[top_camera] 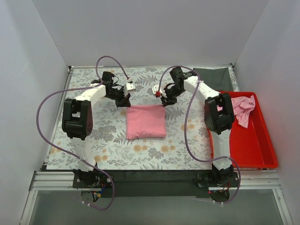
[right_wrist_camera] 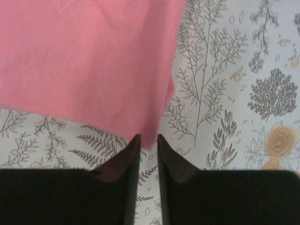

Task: Fold and stack the t-shirts
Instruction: Fold the tshirt

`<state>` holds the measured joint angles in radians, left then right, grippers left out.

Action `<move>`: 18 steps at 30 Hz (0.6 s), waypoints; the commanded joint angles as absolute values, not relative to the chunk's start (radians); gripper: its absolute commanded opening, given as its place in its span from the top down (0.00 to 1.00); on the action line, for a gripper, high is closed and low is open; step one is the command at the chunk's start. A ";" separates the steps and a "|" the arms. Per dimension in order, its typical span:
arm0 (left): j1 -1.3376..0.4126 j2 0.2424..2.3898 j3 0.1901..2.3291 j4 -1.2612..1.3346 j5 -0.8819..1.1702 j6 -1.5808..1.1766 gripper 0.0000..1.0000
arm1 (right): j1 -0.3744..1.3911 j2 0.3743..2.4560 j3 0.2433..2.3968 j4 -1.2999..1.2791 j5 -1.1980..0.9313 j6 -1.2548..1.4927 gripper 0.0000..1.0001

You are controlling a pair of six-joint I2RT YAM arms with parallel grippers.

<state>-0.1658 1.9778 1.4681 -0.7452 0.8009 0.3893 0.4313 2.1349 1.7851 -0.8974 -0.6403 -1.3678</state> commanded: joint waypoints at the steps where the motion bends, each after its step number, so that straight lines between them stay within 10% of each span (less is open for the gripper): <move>1: -0.153 1.971 1.489 -0.629 0.758 0.281 0.87 | 0.411 2.175 1.862 -0.856 -0.595 -1.278 0.67; 3: -0.143 1.983 1.519 -0.595 0.739 0.214 0.79 | 0.397 2.195 1.925 -0.798 -0.575 -1.205 0.48; 7: -0.074 1.942 1.525 -0.644 0.824 0.006 0.71 | 0.335 2.186 2.063 -0.802 -0.581 -0.932 0.45; 18: -0.071 1.562 1.034 -0.698 0.977 -0.659 0.63 | 0.339 1.604 1.236 -0.639 -0.903 -0.244 0.55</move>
<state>-0.0574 1.6390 1.1194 -0.7010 0.8974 -0.4133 0.2993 1.6913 1.3968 -0.7330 -0.7673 -0.5076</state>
